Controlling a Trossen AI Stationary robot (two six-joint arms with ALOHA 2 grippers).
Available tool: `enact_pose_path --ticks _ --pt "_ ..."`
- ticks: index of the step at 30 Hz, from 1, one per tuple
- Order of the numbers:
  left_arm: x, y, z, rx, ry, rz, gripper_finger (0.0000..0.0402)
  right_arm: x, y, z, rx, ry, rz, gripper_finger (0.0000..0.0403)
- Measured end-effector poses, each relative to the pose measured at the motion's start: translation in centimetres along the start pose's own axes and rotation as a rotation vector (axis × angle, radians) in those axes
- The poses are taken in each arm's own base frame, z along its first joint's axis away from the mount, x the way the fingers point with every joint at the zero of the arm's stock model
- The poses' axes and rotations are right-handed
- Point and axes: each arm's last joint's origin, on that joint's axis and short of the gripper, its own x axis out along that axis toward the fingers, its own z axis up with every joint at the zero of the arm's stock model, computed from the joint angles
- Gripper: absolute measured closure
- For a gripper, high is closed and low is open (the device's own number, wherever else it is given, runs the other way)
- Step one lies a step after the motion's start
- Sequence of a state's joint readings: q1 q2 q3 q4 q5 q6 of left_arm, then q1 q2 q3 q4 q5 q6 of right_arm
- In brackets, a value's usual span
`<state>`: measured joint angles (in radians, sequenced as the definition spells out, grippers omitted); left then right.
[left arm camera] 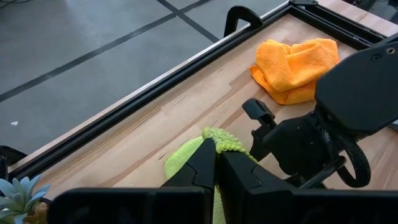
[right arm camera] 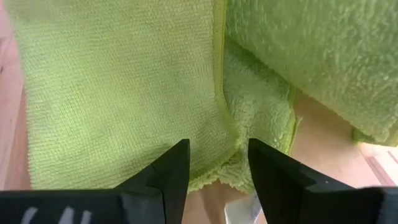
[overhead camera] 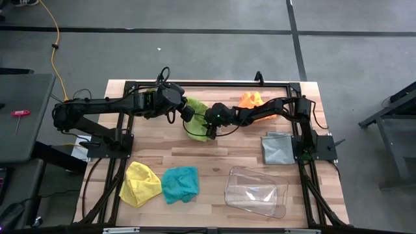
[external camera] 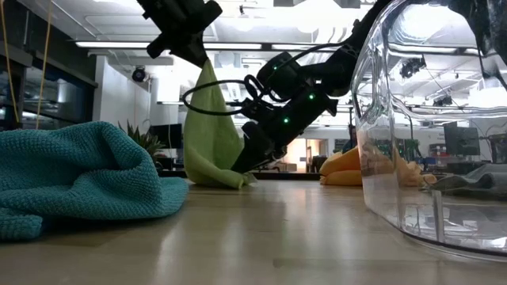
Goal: Fold microfiber towels
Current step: Fold the green cloth
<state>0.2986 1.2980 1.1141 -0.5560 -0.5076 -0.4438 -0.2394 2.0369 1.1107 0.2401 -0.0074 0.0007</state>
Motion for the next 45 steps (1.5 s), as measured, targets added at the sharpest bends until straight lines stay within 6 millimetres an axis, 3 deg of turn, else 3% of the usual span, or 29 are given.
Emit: enact_pose_path --ticks 14,24,28,35,45 --pt "0.0 0.0 0.0 0.000 0.000 0.000 0.0401 0.0 0.0 0.2 0.002 -0.026 -0.004 0.0300" --pt "0.0 0.0 0.0 0.001 0.000 0.000 0.0401 0.0 0.0 0.2 0.002 -0.025 -0.003 0.0394" --pt "0.0 0.0 0.0 0.018 0.000 0.001 0.0401 -0.6 0.0 0.6 0.027 -0.022 0.000 0.0398" --pt "-1.2 1.9 1.0 0.007 -0.048 0.027 0.0401 -6.0 0.0 4.4 -0.022 -0.088 0.000 0.0402" --pt "-6.1 5.6 2.6 -0.075 -0.209 0.009 0.0401 -18.4 0.1 8.3 -0.052 -0.184 -0.034 0.0402"
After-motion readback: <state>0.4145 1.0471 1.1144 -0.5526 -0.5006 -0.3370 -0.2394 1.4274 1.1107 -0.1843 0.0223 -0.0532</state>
